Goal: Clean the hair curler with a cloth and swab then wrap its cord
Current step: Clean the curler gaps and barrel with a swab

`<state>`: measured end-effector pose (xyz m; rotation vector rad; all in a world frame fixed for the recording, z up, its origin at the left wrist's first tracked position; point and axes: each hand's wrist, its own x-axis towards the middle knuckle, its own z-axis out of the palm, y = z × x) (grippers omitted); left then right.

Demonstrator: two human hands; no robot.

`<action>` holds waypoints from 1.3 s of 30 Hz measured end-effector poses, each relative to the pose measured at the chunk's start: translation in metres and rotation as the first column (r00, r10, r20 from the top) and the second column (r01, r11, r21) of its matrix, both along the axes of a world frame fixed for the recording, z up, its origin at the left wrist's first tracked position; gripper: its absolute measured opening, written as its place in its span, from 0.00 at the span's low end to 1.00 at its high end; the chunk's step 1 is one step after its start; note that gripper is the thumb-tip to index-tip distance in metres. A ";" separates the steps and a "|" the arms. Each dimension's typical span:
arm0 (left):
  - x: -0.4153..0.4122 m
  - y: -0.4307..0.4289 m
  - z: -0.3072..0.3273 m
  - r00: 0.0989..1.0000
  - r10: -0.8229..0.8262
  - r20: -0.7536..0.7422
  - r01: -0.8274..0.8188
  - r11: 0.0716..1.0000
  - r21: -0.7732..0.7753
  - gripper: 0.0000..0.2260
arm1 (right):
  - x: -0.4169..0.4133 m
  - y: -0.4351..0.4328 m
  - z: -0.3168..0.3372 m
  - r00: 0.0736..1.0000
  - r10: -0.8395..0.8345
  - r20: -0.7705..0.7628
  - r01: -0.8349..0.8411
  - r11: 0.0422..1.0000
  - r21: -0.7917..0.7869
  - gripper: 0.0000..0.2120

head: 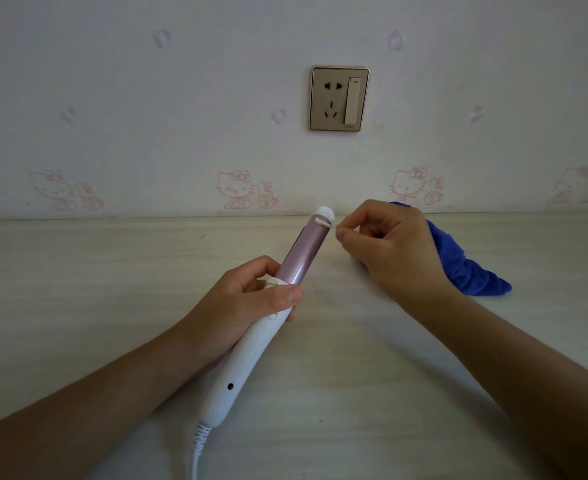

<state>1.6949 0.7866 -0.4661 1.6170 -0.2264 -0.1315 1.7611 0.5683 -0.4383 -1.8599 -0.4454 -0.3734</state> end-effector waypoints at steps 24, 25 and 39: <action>-0.002 0.001 0.000 1.000 0.008 -0.020 -0.009 0.999 -0.052 0.20 | -0.016 0.017 -0.007 0.975 0.220 -0.010 -0.219 0.967 -0.131 0.08; -0.002 0.002 0.000 1.000 0.005 -0.025 -0.006 0.999 -0.044 0.22 | -0.012 0.014 -0.005 0.988 0.155 -0.005 -0.155 0.983 -0.102 0.08; -0.003 -0.002 -0.001 1.000 0.013 -0.006 -0.013 0.998 -0.056 0.17 | -0.021 0.015 -0.007 0.973 0.226 -0.042 -0.229 0.967 -0.113 0.08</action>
